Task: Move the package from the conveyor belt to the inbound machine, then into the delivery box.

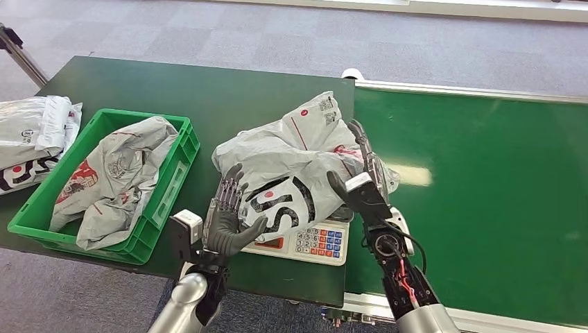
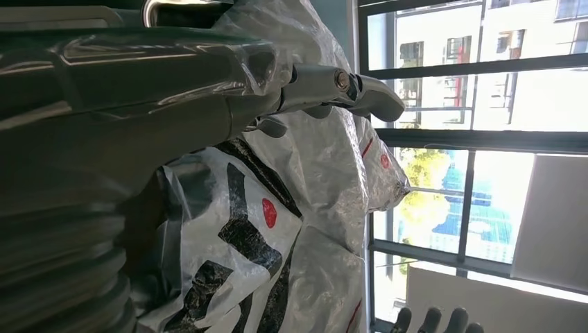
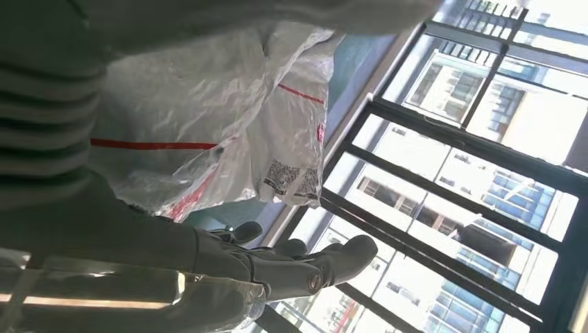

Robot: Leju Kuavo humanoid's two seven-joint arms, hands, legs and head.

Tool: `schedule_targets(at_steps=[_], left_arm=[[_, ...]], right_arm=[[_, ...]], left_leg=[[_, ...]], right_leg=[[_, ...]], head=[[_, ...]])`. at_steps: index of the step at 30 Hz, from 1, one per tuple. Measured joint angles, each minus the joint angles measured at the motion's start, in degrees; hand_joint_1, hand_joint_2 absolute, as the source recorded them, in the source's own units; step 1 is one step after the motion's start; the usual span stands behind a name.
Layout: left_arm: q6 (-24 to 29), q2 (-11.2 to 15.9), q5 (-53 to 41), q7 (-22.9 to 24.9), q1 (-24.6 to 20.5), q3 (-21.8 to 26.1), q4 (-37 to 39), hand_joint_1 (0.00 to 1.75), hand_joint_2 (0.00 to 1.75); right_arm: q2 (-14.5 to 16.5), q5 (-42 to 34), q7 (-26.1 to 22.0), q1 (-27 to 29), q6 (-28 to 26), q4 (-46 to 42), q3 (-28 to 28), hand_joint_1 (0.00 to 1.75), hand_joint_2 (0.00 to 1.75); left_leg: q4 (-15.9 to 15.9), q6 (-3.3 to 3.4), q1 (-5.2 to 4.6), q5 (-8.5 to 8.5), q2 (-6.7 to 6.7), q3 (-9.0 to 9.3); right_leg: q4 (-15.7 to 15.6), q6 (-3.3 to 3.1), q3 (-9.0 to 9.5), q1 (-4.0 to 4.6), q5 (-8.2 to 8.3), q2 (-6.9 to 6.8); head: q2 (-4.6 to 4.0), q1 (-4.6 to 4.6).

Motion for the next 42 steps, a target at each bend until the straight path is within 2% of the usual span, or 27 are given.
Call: schedule_targets(at_steps=[8, 14, 20, 28, 37, 42], left_arm=[[-0.02, -0.62, -0.45, 0.16, 0.16, 0.23, -0.49, 0.00, 1.75], [0.54, -1.27, -0.57, 0.68, 0.81, 1.05, -2.38, 0.00, 1.75], [1.18, -1.49, -0.63, 0.72, 1.13, 1.64, -3.57, 0.00, 1.75], [1.41, -1.81, -0.73, 0.74, 1.14, 1.96, -4.02, 0.00, 1.75], [3.57, -1.81, -2.03, -0.46, 0.60, 2.40, -4.66, 0.00, 1.75], [10.01, -1.49, -10.33, -2.10, -1.47, 2.48, -4.71, 0.00, 1.75]], right_arm=[[0.07, -1.43, -0.24, 4.61, -0.69, -8.02, -2.47, 0.00, 1.75], [1.18, -7.75, -0.19, 11.46, -8.85, -16.69, -5.33, 0.00, 1.75], [2.88, -10.07, -5.54, 17.85, -15.97, -22.81, -8.84, 0.00, 1.75], [3.84, -9.35, -5.83, 20.98, -17.33, -26.49, -9.26, 0.00, 1.75], [3.94, -10.72, -5.16, 21.81, -17.62, -25.69, -7.85, 0.00, 1.75], [3.94, -11.15, -5.46, 21.92, -17.76, -24.67, -6.58, 0.00, 1.75]], left_leg=[[0.00, 0.00, 0.00, 0.01, -0.02, 0.01], [0.00, 0.01, 0.00, -0.03, -0.01, -0.01], [-0.02, 0.01, 0.00, -0.03, 0.03, -0.01], [-0.02, 0.00, 0.00, -0.02, 0.01, 0.01], [-0.02, 0.00, 0.00, -0.02, 0.01, 0.00], [-0.02, 0.00, 0.00, -0.01, 0.00, 0.00]], right_leg=[[0.00, 0.00, 0.01, 0.00, 0.00, -0.01], [-0.01, 0.00, -0.01, 0.00, -0.02, -0.01], [-0.01, 0.00, -0.01, 0.00, -0.02, 0.01], [-0.01, 0.00, 0.01, 0.00, -0.02, 0.01], [-0.01, -0.01, 0.00, 0.00, -0.02, 0.01], [-0.01, -0.01, 0.00, 0.00, -0.02, 0.01]], head=[[0.00, 0.00], [0.00, -0.01], [0.00, 0.00], [0.00, 0.01], [0.00, 0.00], [0.00, 0.00]])
